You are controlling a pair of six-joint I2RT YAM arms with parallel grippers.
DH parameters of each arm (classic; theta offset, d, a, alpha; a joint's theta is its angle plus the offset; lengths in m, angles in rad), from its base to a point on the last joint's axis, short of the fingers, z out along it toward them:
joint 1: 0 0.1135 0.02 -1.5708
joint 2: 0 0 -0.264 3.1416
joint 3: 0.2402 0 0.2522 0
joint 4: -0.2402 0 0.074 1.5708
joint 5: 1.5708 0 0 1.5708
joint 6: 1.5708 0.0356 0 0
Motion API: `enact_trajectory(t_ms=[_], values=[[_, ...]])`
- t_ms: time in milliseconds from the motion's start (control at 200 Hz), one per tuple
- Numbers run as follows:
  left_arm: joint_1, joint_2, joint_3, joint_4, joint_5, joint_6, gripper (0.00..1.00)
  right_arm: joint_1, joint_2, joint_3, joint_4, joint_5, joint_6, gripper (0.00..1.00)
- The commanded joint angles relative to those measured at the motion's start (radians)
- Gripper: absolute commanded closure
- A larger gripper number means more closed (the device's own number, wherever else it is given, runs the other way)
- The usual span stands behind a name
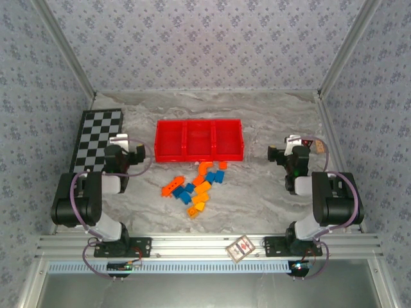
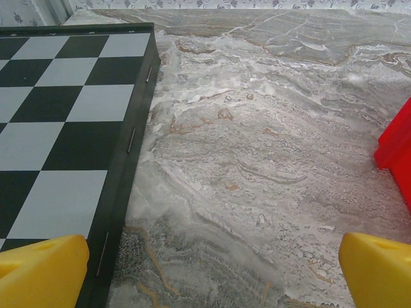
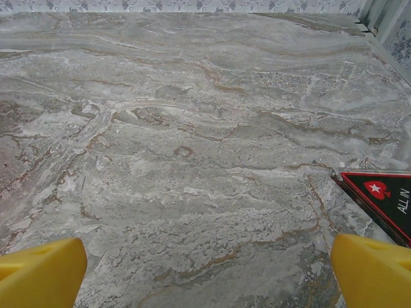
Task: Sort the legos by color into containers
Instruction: Pick up the lego from the center of the table.
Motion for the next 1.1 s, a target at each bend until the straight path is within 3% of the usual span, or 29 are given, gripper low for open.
enact_trajectory(t_ms=[0, 65, 115, 210, 260, 335, 450, 570, 710, 914, 1094], values=[[-0.017, -0.001, 0.007, 0.011, -0.024, 0.007, 0.0, -0.008, 0.008, 0.021, -0.005, -0.018, 0.017, 0.0], [-0.042, -0.031, -0.012, 0.024, -0.037, 0.033, 0.0, -0.006, -0.012, 0.011, 0.018, 0.027, 0.028, 0.0], [-0.06, -0.087, -0.037, 0.043, -0.084, 0.039, 0.0, 0.004, -0.104, 0.031, -0.086, 0.172, 0.065, 0.0], [-0.137, -0.288, 0.053, -0.307, -0.246, -0.021, 0.0, -0.041, -0.286, 0.105, -0.451, 0.375, 0.337, 0.0], [-0.16, -0.369, 0.109, -0.473, -0.333, -0.141, 0.0, -0.141, -0.371, 0.108, -0.535, 0.207, 0.479, 0.0], [-0.167, -0.469, 0.178, -0.672, -0.331, -0.325, 0.0, -0.265, -0.444, 0.091, -0.528, -0.044, 0.628, 0.0], [-0.214, -0.567, 0.26, -0.905, -0.283, -0.439, 0.0, -0.316, -0.462, 0.216, -0.757, -0.241, 0.685, 0.0], [-0.278, -0.581, 0.384, -1.184, -0.17, -0.437, 0.0, -0.22, -0.394, 0.395, -1.072, -0.409, 0.606, 0.02], [-0.361, -0.566, 0.466, -1.437, -0.067, -0.437, 0.0, 0.013, -0.332, 0.518, -1.303, -0.374, 0.55, 0.02], [-0.444, -0.593, 0.486, -1.631, -0.031, -0.474, 0.0, 0.334, -0.242, 0.557, -1.37, -0.227, 0.719, 0.11], [-0.447, -0.631, 0.495, -1.715, 0.014, -0.446, 0.01, 0.506, -0.095, 0.611, -1.362, -0.143, 0.847, 0.17]])
